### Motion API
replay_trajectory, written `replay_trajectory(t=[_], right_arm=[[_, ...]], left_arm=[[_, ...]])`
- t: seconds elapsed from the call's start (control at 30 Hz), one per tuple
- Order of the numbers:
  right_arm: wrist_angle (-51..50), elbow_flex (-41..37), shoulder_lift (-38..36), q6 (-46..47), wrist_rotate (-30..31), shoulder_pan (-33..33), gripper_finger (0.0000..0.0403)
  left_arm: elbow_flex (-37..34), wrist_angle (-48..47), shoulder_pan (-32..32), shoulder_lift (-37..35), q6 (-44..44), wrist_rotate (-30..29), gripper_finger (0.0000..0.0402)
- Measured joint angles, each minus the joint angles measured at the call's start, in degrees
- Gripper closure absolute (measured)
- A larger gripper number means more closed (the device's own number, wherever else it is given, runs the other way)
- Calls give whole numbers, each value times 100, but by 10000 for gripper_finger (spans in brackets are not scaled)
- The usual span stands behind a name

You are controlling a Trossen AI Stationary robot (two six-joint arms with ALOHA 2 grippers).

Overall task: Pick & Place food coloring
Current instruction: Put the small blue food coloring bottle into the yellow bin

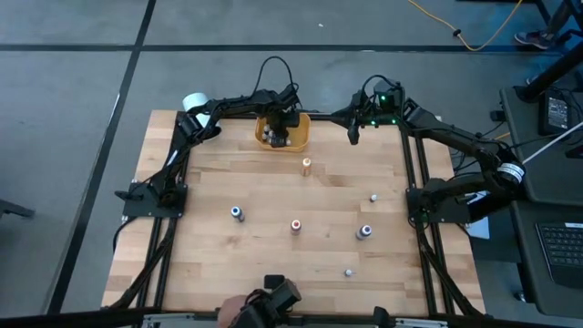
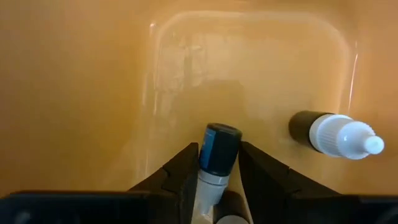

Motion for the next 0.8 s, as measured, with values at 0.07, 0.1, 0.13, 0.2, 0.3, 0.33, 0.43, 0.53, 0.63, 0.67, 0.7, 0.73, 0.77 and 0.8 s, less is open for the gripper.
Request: replay_trajectory(t=[0.07,0.1,0.13,0.2,0.3,0.33,0.43,0.53,0.63,0.67,0.7,0.73,0.77,0.8], right_arm=[[4,0,0,4,0,0,302],[7,0,0,7,0,0,302],[9,0,0,5,0,0,302],[10,0,0,8,0,0,302],[11,0,0,11,0,0,302],[11,0,0,13,0,0,302],[11,0,0,13,0,0,302],[11,0,0,12,0,1,302],[11,0,0,7,2,0,302],[11,0,-2,7,0,0,302],[11,0,-1,8,0,1,302],[10,0,-1,11,2,0,302],[10,1,-2,11,0,0,302],[6,2,0,11,2,0,302]], left_arm=[[-1,2,0,0,-2,0,303],[-1,1,0,0,-2,-2,309],[-2,2,0,0,-2,-2,315],[-2,2,0,0,-2,-3,325],[-2,4,0,0,-10,-4,334],[-2,4,0,0,-20,-7,335],[-2,2,-11,-7,-20,-115,336],[105,-139,-26,-9,-52,-147,336],[327,-168,-31,-15,-103,-149,336],[400,-191,-37,-15,-141,-149,336],[491,-229,-42,-15,-160,-150,336],[601,-290,-42,-15,-185,-151,336],[722,-341,-46,-15,-216,-149,336],[834,-364,-52,-17,-257,-150,336]])
